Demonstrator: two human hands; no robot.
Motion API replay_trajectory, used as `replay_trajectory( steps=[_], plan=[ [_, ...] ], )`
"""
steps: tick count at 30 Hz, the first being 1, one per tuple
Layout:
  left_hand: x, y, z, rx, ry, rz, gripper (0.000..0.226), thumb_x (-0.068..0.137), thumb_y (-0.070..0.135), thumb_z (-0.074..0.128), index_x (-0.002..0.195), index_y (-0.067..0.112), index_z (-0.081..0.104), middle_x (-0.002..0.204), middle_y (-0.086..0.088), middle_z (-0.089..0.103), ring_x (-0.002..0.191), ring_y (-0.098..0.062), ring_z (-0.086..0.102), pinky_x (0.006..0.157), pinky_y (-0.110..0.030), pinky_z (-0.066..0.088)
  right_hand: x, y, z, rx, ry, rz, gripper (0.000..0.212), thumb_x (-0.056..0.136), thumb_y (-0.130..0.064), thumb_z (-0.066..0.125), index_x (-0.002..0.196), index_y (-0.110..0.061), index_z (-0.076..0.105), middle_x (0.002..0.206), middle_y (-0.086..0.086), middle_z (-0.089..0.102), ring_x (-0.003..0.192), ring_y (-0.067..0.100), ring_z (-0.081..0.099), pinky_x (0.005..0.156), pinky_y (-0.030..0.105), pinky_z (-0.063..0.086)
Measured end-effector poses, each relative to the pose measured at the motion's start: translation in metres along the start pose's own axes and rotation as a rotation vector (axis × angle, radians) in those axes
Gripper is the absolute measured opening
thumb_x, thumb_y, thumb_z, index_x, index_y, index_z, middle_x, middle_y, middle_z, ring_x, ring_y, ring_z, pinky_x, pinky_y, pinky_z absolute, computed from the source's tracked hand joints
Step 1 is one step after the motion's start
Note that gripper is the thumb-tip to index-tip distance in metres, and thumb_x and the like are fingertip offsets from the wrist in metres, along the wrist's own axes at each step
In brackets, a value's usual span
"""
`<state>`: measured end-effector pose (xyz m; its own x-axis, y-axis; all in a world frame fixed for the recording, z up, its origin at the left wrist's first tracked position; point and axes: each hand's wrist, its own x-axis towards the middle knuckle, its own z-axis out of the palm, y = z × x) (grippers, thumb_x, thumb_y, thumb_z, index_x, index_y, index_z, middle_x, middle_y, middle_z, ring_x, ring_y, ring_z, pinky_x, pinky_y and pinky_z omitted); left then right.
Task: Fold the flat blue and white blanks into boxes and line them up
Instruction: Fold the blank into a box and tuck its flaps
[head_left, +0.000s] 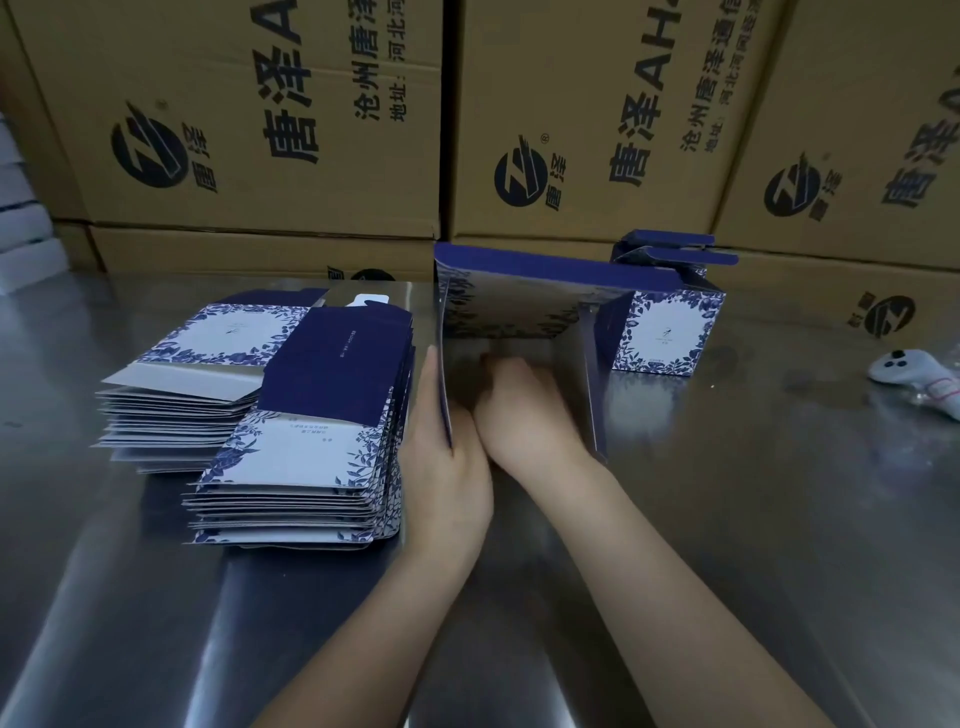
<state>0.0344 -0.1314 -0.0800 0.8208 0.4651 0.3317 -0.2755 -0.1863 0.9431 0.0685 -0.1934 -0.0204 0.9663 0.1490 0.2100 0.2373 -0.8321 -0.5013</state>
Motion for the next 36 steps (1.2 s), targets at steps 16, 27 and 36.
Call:
replay_trajectory(
  steps=[16, 27, 36],
  plan=[
    [0.009, 0.020, -0.010, -0.154, 0.025, -0.160, 0.039, 0.095, 0.012, 0.042, 0.131, 0.004, 0.056, 0.133, -0.020, 0.057, 0.128, -0.038, 0.048, 0.109, -0.058, 0.037, -0.012, 0.046, -0.064, 0.807, 0.970, -0.169, 0.029, 0.078, -0.001, 0.043, 0.079, -0.024, 0.060, 0.079, 0.002, 0.062, 0.075, 0.030, 0.062, 0.066, 0.053, 0.051],
    [0.014, 0.023, -0.016, -0.321, -0.168, 0.033, 0.063, 0.084, 0.033, 0.055, 0.146, 0.036, 0.044, 0.142, 0.016, 0.054, 0.130, -0.005, 0.051, 0.108, -0.042, 0.045, 0.014, 0.084, -0.012, 1.165, 0.042, -0.101, 0.066, 0.085, -0.050, 0.055, 0.145, -0.047, 0.026, 0.123, -0.035, 0.052, 0.114, -0.005, 0.058, 0.089, 0.022, 0.051],
    [0.018, 0.020, -0.015, -0.423, -0.313, 0.050, 0.073, 0.081, 0.077, 0.048, 0.142, 0.036, 0.051, 0.145, 0.008, 0.054, 0.137, -0.016, 0.048, 0.115, -0.049, 0.034, 0.013, 0.082, -0.012, 1.245, 0.070, -0.127, 0.077, 0.083, -0.045, 0.058, 0.150, -0.039, 0.020, 0.102, -0.038, 0.064, 0.100, -0.004, 0.065, 0.073, 0.018, 0.054]
  ],
)
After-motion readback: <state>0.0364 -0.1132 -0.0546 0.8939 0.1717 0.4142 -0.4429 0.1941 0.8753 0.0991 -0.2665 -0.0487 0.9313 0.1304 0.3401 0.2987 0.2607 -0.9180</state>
